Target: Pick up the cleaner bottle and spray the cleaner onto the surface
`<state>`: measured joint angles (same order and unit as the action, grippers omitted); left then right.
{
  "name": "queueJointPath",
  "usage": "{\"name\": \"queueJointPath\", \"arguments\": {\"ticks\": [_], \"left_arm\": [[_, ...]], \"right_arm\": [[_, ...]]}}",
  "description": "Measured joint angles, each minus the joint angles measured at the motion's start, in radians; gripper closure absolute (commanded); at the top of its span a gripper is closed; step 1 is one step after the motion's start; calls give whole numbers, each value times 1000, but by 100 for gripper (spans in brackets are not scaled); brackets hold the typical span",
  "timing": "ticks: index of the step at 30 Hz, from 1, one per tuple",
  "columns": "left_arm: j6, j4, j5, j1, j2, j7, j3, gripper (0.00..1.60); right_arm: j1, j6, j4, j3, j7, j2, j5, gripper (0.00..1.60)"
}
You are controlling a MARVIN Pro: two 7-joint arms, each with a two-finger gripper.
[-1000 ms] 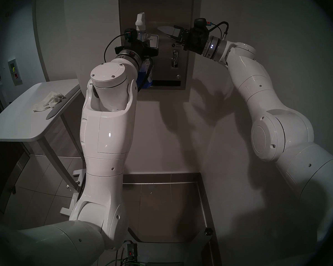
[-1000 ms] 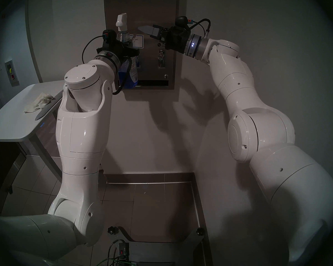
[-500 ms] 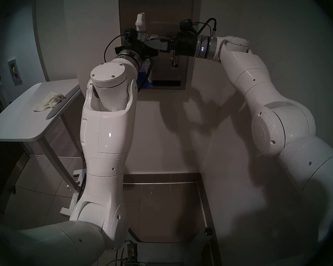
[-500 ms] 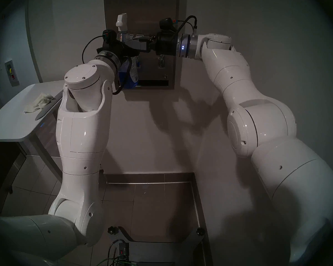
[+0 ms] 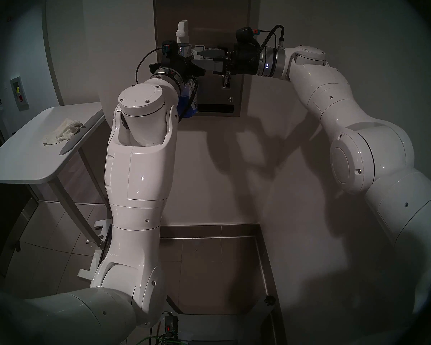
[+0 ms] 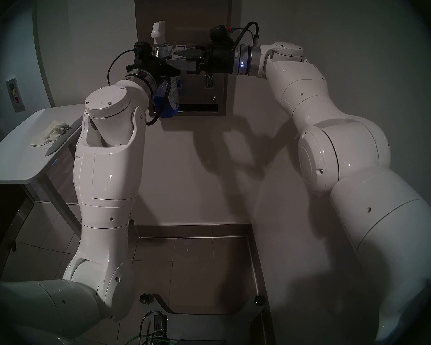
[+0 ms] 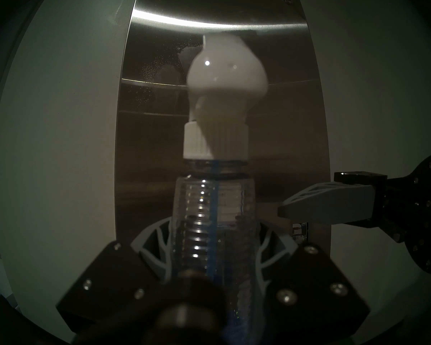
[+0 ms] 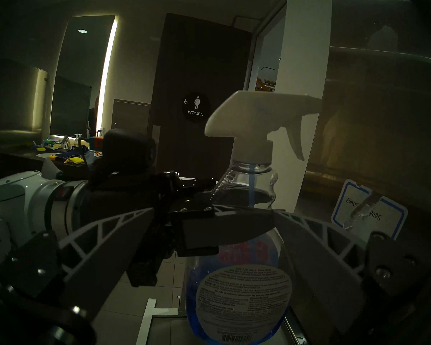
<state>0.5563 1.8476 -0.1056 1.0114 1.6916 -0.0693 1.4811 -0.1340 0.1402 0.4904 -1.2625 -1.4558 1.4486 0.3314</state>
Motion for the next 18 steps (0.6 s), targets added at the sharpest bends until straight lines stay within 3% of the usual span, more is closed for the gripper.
{"name": "queueJointPath", "arguments": {"ticks": [18], "left_arm": [[0,5,-1,-1,6,-4,1,160]], "right_arm": [[95,-29,-97,-42,1,42,14,0]]}}
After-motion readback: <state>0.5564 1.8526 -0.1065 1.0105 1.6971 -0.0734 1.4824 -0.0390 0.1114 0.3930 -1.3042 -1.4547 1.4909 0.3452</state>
